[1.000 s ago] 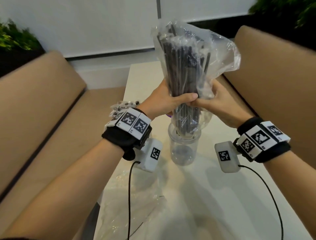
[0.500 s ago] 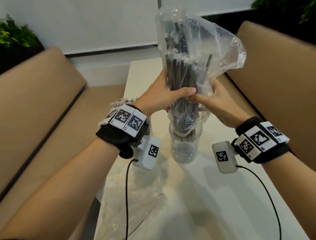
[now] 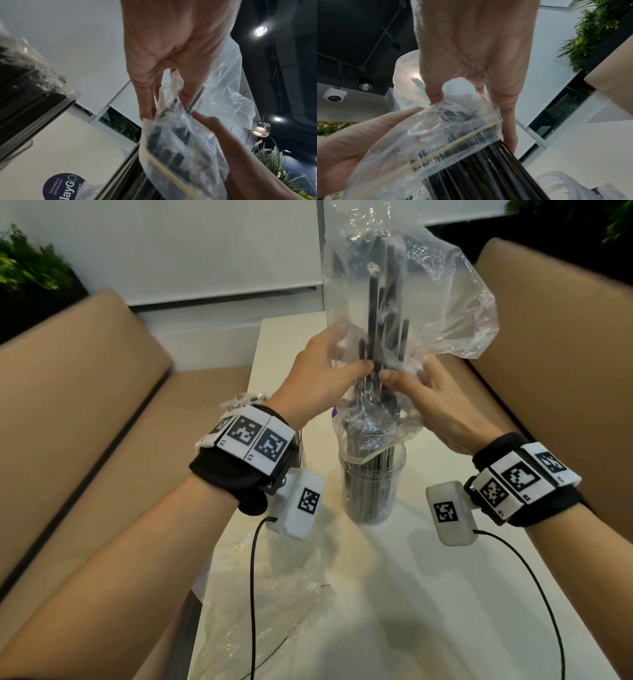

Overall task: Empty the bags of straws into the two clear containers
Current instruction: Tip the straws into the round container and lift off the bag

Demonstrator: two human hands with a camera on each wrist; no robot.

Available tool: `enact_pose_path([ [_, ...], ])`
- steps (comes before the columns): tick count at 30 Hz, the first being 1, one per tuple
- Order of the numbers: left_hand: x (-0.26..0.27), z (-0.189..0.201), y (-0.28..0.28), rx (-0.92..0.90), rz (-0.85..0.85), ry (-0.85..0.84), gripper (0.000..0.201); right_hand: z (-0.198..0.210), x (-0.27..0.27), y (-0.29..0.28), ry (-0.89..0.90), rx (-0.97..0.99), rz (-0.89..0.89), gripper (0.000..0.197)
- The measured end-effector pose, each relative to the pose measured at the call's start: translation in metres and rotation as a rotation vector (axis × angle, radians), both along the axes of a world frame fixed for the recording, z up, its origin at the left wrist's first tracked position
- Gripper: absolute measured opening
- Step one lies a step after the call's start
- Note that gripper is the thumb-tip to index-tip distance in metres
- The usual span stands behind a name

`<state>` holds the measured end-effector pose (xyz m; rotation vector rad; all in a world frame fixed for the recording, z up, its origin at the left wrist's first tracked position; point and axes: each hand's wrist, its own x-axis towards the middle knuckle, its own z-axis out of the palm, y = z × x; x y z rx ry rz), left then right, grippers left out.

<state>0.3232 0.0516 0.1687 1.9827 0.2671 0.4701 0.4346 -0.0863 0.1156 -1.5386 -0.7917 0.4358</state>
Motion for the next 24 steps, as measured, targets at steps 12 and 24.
enact_pose_path([
  [12,0.002,-0.006,-0.001,0.010,-0.013,0.046,0.034,0.000,0.000,-0.009,0.113,0.036,0.007,0.044],
  [24,0.006,-0.013,-0.002,-0.033,-0.063,0.044,0.023,0.001,0.001,-0.017,0.084,0.039,0.106,0.044],
])
